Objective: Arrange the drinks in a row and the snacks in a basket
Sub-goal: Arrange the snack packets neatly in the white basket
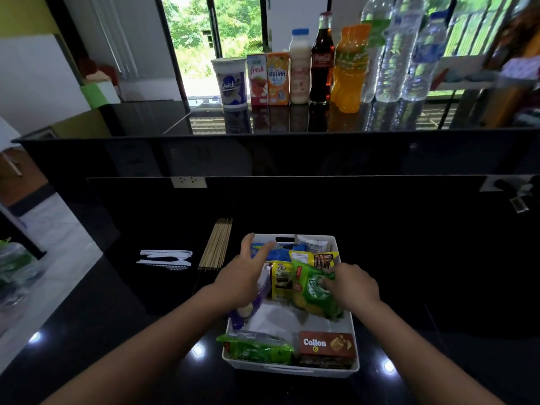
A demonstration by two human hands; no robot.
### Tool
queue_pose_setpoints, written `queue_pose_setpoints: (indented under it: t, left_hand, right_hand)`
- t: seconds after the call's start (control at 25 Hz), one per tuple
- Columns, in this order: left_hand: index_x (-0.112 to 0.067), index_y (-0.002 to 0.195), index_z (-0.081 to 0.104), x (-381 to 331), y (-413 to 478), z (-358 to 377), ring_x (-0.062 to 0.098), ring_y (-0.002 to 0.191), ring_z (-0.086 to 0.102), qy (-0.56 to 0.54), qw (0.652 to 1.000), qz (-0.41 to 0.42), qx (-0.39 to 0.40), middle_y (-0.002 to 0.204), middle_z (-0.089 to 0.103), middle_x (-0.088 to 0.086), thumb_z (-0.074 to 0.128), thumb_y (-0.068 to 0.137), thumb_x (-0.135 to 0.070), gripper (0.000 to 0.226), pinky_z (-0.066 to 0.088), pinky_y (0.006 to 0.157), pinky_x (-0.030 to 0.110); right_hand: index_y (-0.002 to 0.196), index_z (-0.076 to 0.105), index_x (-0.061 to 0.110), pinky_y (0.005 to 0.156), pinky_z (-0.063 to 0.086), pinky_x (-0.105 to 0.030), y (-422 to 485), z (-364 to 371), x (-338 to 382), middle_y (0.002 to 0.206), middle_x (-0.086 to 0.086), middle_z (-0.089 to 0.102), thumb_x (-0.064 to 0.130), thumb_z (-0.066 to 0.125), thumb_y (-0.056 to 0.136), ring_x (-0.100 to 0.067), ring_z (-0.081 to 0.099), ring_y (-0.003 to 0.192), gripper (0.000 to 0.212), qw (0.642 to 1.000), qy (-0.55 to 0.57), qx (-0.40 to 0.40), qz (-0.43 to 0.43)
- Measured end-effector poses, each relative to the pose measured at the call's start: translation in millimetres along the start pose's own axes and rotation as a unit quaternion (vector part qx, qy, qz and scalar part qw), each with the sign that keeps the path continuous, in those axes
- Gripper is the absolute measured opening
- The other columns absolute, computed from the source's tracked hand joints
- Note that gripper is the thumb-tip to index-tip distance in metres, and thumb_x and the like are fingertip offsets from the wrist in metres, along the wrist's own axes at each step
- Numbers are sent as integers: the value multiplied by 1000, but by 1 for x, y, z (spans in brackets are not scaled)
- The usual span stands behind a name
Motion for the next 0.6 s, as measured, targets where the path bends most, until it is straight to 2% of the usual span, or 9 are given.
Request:
queue_pose_setpoints:
  t: [0.04, 0.08, 0.12, 0.16, 0.2, 0.28, 0.36, 0.44, 0.6]
  left_hand:
    - [-33, 150, 3, 0, 2, 1, 25, 66, 48, -13, 1000, 10, 10, 147, 22, 15, 59, 76, 6, 101, 28, 46, 26]
    - [-32, 151, -4, -2, 4, 3, 25, 64, 48, -31, 999, 20, 32, 126, 45, 16, 59, 78, 5, 103, 27, 46, 26]
    - [-31, 150, -9, -4, 6, 8, 25, 62, 48, -51, 996, 28, 61, 98, 54, 14, 59, 81, 2, 103, 27, 46, 28]
    - [-30, 150, -11, -5, 8, 14, 24, 61, 48, -77, 993, 28, 86, 83, 53, 14, 60, 83, -1, 102, 29, 49, 29]
    - [-30, 150, -11, -5, 10, 19, 24, 65, 51, -102, 989, 22, 105, 88, 56, 18, 60, 84, -4, 101, 35, 53, 31]
    - [-28, 152, -5, -8, 12, 27, 28, 99, 57, -118, 984, 16, 132, 130, 52, 20, 62, 87, -13, 94, 45, 76, 33]
    - [-25, 153, 6, -13, 12, 32, 29, 132, 39, -104, 982, 32, 153, 152, 33, 11, 62, 89, -17, 86, 37, 96, 26]
    - [-23, 153, 9, -16, 15, 33, 30, 135, 34, -92, 979, 49, 174, 153, 31, 12, 61, 89, -16, 83, 33, 99, 25]
    - [-26, 150, 23, -14, 29, 29, 29, 131, 41, -56, 981, 73, 171, 147, 41, 10, 52, 88, -4, 73, 37, 100, 31]
  right_hand:
    - [90, 62, 19, 50, 33, -27, 3, 2, 1, 61, 5, 41, 49, 57, 92, -17, 49, 59, 31, 1000, -6, 3, 0]
    - [86, 60, 18, 50, 33, -26, 6, 4, 1, 60, 5, 41, 48, 56, 93, -17, 50, 59, 31, 1000, -11, 8, 0]
    - [85, 60, 18, 50, 34, -26, 9, 5, 3, 61, 4, 43, 48, 56, 93, -17, 50, 59, 31, 1000, -15, 9, 0]
    - [87, 62, 17, 51, 34, -26, 11, 6, 4, 63, 3, 46, 47, 56, 93, -17, 50, 59, 31, 1000, -18, 9, 1]
    - [90, 63, 17, 52, 35, -26, 14, 6, 5, 66, 2, 48, 46, 56, 93, -18, 50, 60, 30, 1000, -20, 7, -1]
    - [94, 63, 16, 55, 38, -27, 15, 10, 11, 73, 1, 53, 44, 57, 94, -19, 55, 65, 28, 1000, -18, 10, -13]
    - [95, 62, 16, 58, 44, -28, 14, 16, 16, 83, -2, 61, 41, 57, 94, -20, 63, 76, 26, 999, -13, 24, -28]
    - [89, 59, 18, 58, 42, -27, 16, 16, 17, 84, -2, 62, 41, 57, 94, -21, 65, 79, 24, 999, -14, 29, -36]
    - [84, 57, 19, 55, 35, -26, 26, 3, 13, 79, -1, 55, 45, 59, 92, -21, 57, 71, 27, 999, -27, 29, -22]
Point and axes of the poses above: each hand's wrist, its own y-axis towards the middle knuckle, its own z-axis out of the palm, x = y × z, the point moved 9 cm from there along y, towards the middle knuckle
